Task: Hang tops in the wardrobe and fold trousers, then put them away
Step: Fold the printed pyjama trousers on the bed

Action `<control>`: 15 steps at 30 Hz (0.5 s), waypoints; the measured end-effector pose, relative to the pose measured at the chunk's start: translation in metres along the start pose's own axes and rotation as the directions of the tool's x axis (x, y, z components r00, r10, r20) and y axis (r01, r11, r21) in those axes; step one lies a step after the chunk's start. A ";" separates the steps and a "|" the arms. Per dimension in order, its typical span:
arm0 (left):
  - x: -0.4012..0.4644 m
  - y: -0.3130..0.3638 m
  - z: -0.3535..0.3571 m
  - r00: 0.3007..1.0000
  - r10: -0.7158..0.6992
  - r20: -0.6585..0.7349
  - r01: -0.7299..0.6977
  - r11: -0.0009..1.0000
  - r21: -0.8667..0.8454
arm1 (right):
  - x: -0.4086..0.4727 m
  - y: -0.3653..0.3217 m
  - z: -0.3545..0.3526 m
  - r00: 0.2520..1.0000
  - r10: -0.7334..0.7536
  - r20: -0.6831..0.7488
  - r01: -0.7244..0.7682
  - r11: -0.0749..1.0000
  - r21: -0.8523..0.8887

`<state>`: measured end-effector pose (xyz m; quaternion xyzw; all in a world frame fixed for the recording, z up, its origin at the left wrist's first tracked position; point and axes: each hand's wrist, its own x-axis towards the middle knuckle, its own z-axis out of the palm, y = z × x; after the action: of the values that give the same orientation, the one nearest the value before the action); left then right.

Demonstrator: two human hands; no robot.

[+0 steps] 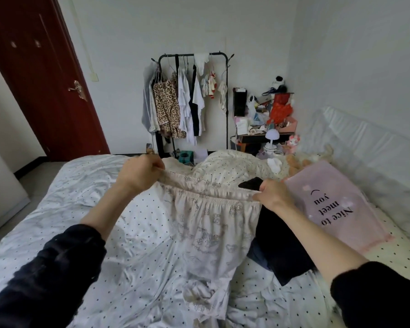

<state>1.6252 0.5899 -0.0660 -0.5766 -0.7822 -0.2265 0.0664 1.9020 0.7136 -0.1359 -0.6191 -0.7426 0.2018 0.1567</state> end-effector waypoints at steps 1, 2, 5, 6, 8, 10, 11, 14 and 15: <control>-0.002 -0.002 0.003 0.999 0.010 0.049 -0.011 1.000 0.013 | 0.003 -0.002 -0.006 0.998 0.025 0.055 -0.028 0.997 0.066; -0.005 -0.003 0.006 0.995 0.013 0.097 -0.013 1.000 -0.004 | 0.006 -0.005 -0.012 0.995 0.044 0.090 -0.056 0.989 0.133; -0.015 -0.008 0.018 0.966 0.023 0.256 0.003 0.995 -0.101 | 0.016 -0.009 -0.023 0.991 0.118 0.056 -0.130 0.939 0.318; -0.017 -0.010 0.020 0.950 0.042 0.310 -0.003 0.992 -0.127 | 0.019 -0.008 -0.026 0.989 0.138 0.045 -0.145 0.920 0.364; -0.019 -0.011 0.023 0.911 0.087 0.403 -0.017 0.985 -0.174 | 0.023 -0.007 -0.031 0.990 0.140 -0.001 -0.130 0.915 0.383; -0.018 -0.011 0.026 0.899 0.109 0.424 -0.030 0.982 -0.188 | 0.025 -0.008 -0.036 0.988 0.137 -0.070 -0.097 0.908 0.408; -0.016 -0.011 0.027 0.914 0.104 0.392 -0.037 0.984 -0.173 | 0.026 -0.008 -0.038 0.987 0.128 -0.101 -0.077 0.913 0.401; -0.005 -0.011 0.022 0.985 0.015 0.171 -0.003 0.998 -0.068 | 0.025 -0.014 -0.051 0.982 0.051 -0.181 -0.008 0.974 0.228; 0.003 -0.010 0.016 0.996 -0.025 0.080 0.030 0.998 -0.062 | 0.024 -0.018 -0.059 0.979 0.026 -0.202 0.011 0.984 0.179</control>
<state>1.6172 0.5966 -0.0822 -0.5761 -0.7846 -0.2288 0.0140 1.9103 0.7411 -0.0761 -0.6227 -0.6991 0.2037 0.2862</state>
